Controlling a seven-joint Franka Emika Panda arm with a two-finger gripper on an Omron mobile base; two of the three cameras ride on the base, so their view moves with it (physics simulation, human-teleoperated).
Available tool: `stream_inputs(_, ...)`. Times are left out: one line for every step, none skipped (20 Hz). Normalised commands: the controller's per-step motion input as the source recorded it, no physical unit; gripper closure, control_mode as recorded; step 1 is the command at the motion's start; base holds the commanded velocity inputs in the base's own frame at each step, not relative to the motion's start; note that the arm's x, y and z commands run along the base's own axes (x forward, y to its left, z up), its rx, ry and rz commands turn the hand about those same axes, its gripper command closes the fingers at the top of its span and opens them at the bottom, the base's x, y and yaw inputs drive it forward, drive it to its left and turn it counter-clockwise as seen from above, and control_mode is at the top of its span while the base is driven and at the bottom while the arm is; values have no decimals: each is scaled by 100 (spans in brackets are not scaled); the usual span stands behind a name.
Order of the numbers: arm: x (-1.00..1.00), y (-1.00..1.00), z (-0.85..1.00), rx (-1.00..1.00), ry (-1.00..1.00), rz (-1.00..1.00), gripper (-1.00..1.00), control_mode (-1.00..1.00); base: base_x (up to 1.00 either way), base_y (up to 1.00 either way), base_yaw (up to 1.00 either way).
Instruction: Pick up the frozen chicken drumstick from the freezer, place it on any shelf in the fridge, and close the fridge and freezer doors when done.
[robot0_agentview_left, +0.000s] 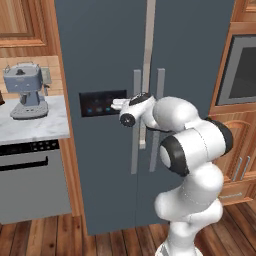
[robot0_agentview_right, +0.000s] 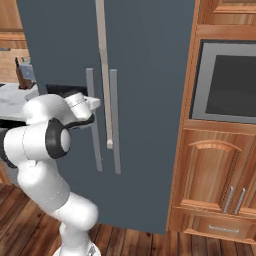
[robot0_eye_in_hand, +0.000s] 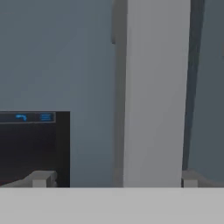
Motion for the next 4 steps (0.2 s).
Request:
stream_inputs(0,0,0,0,0,0,-100,-100,0,0,0)
stream_inputs(0,0,0,0,0,0,-100,-100,0,0,0)
stream_inputs(0,0,0,0,0,0,-100,-100,0,0,0)
stream_inputs(0,0,0,0,0,0,-100,-100,0,0,0)
